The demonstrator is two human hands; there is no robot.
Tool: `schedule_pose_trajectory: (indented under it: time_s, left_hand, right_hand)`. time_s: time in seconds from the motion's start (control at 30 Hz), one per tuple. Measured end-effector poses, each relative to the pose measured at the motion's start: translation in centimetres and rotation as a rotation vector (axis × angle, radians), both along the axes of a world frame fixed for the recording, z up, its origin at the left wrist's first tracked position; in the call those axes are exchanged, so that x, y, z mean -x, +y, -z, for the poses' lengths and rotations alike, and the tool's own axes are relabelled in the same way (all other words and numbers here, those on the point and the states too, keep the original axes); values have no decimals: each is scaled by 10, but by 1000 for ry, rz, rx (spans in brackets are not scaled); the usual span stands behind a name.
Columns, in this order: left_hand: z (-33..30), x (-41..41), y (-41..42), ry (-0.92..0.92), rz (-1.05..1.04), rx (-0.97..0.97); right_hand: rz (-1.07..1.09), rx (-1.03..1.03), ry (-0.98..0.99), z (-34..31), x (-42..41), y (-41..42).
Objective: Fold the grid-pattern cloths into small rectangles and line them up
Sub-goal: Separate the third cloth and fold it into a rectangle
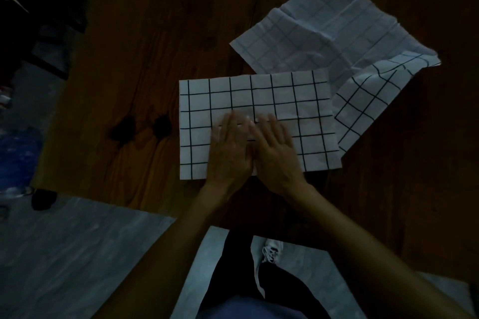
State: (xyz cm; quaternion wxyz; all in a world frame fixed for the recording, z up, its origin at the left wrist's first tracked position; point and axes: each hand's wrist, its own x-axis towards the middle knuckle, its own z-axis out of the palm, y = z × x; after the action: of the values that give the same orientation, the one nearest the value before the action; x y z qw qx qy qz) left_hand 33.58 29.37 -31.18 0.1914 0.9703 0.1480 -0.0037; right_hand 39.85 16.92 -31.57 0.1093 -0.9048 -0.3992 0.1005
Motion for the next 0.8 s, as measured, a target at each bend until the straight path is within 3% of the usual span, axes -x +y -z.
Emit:
schedule_pose_trajectory:
  time_s: [0.13, 0.43, 0.6, 0.7, 0.8]
  left_hand:
    - [12, 7, 21, 151, -52, -36]
    - [8, 47, 60, 201, -205, -177]
    - [-4, 11, 20, 28, -54, -80]
    - [4, 3, -1, 41, 31, 46]
    - [13, 17, 17, 123, -7, 2]
  right_hand:
    - [41, 81, 68, 8, 0, 20]
    - [272, 125, 25, -1, -30, -61]
    - [32, -8, -54, 2, -8, -10]
    - [-54, 23, 37, 12, 10, 22]
    - [6, 70, 17, 12, -2, 3]
